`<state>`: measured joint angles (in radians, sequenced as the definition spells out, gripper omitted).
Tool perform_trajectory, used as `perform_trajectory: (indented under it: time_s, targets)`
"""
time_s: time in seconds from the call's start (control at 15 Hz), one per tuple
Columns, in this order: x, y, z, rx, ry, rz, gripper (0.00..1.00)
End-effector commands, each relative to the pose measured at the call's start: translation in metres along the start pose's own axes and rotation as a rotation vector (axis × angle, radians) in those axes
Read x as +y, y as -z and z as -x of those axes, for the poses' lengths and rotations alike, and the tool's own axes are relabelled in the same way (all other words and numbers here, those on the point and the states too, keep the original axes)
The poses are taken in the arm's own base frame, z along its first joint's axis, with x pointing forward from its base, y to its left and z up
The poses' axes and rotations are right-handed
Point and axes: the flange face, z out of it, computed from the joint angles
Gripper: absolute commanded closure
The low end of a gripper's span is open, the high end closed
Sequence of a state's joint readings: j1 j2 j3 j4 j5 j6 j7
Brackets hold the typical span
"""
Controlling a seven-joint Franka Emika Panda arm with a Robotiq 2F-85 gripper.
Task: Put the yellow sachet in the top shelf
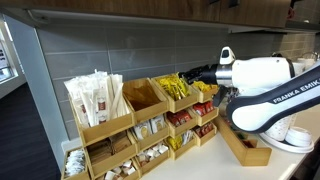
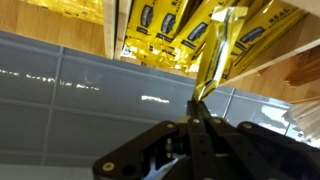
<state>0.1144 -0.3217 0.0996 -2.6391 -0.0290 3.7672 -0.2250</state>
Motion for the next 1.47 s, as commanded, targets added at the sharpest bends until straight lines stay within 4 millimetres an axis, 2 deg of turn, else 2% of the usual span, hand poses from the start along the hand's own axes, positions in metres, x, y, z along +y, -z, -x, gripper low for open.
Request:
perform_trajectory:
  time_s: [0.0, 0.07, 0.13, 0.2, 0.27, 0.4, 0.73, 0.93, 1.0, 1.4]
  targets:
    - [-0.002, -0.017, 0.008, 0.002, 0.014, 0.006, 1.00]
    - [-0.001, -0.019, 0.009, -0.002, 0.014, 0.008, 1.00]
    - [-0.001, -0.021, 0.010, -0.002, 0.012, 0.010, 0.94]
    - [-0.001, -0.023, 0.011, -0.006, 0.011, 0.010, 0.92]
    - [0.000, -0.023, 0.011, -0.018, 0.008, 0.013, 0.68]
    - [0.001, -0.021, 0.010, -0.033, 0.005, 0.017, 0.64]
    - [0.001, 0.004, 0.001, -0.070, 0.001, 0.018, 0.26]
    - [-0.007, 0.022, -0.007, -0.119, 0.002, -0.023, 0.04]
    - [-0.010, 0.026, -0.010, -0.138, 0.007, -0.033, 0.00]
    - [-0.022, 0.061, -0.038, -0.245, -0.021, -0.123, 0.00]
